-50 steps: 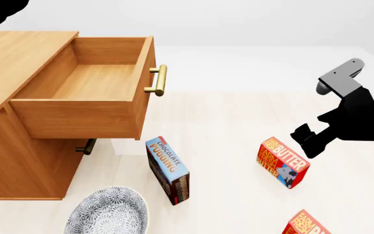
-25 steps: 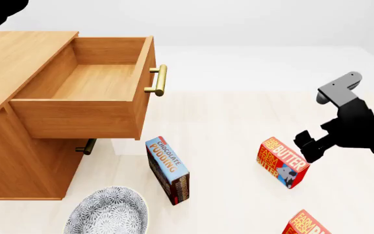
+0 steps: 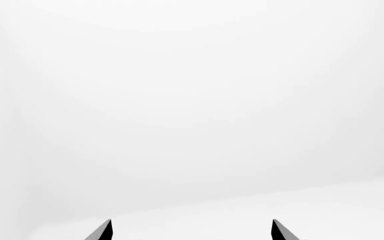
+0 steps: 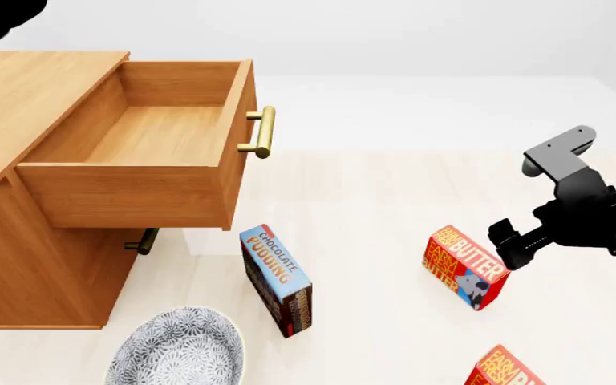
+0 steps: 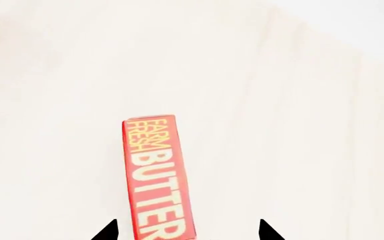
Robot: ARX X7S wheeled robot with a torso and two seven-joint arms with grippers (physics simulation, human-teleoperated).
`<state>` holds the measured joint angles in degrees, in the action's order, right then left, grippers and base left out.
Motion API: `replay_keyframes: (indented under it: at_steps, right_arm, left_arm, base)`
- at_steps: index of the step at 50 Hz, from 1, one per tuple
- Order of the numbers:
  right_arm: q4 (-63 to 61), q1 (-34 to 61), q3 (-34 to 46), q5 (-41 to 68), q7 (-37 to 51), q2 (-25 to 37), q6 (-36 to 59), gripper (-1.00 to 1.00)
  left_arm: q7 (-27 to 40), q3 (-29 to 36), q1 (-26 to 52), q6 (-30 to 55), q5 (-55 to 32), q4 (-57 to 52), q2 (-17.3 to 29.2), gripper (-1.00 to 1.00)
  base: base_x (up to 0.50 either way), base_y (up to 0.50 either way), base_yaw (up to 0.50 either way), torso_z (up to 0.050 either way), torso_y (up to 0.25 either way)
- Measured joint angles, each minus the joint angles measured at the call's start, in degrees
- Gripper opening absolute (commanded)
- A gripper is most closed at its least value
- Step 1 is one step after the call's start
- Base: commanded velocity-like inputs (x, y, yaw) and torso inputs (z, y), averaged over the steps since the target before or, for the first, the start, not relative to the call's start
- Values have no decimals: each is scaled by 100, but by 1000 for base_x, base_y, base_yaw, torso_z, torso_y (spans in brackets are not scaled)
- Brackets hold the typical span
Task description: Put the butter at the front in the top drawer of the cabinet and close it.
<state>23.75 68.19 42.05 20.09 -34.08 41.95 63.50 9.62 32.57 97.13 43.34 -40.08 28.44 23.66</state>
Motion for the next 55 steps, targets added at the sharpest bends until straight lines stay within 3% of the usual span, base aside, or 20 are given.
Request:
replay_keyframes:
  at_steps: [55]
  right_arm:
    - [160,-76,43,18,40,-119,-100,100]
  left_arm:
    - [75,-37,59,245,-115,76,-24,100]
  base:
    - [0,0,0,0,-100]
